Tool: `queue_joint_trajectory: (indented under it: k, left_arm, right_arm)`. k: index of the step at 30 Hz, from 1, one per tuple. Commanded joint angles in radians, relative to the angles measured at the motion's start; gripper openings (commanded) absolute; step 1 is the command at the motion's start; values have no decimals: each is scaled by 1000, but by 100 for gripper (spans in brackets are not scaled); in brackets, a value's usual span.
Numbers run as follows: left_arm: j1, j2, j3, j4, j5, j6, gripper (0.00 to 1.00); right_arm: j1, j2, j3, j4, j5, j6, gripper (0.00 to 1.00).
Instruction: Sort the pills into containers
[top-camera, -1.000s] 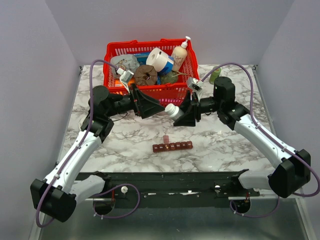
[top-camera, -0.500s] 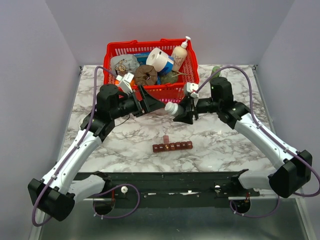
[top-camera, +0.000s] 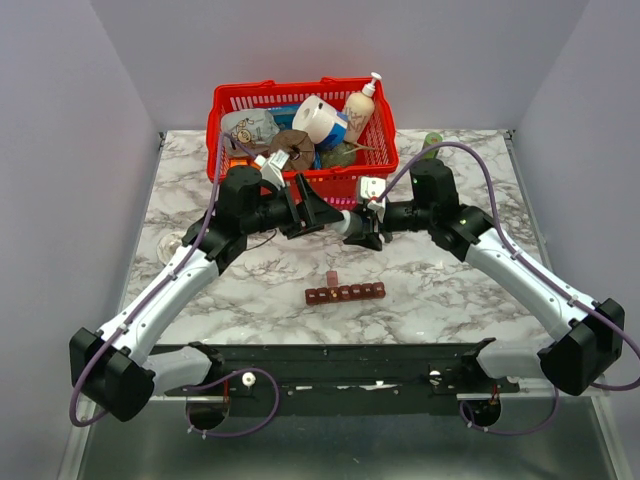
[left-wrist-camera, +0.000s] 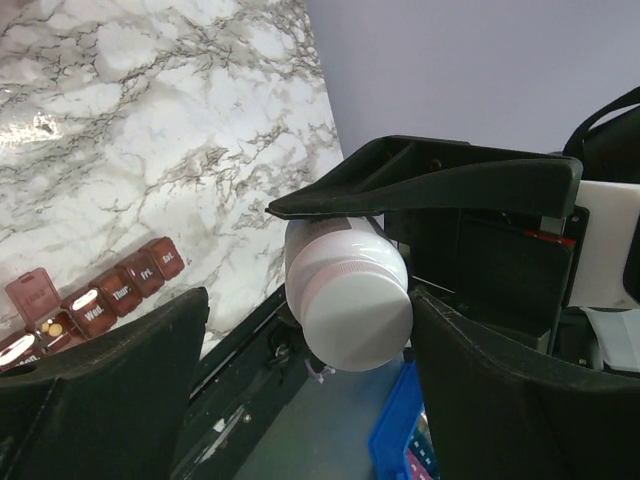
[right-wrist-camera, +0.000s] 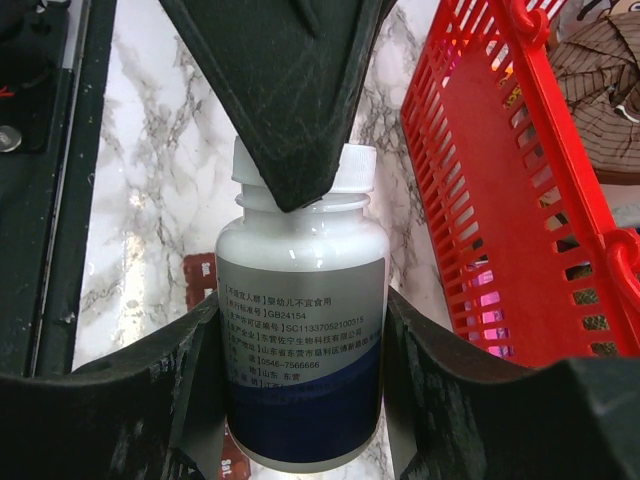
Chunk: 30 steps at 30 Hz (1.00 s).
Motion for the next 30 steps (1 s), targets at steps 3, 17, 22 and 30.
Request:
queue_joint_trajectory:
  k: [3,17,22,30]
  left_arm:
    - [-13,5,29,-1,2,-10,86]
    - [-3,8,-8,124,104,-4,77]
    - [-3,25,0,111,129,6,70]
    - [-3,42,0,116,161,28,49]
  right_arm:
    - [8,-4,31,-2,25,-25,10]
    - [11,-18,5,0,1,-13,10]
    - [11,-18,3,3,3,-14,10]
    - [18,-11,2,3,-11,-7,10]
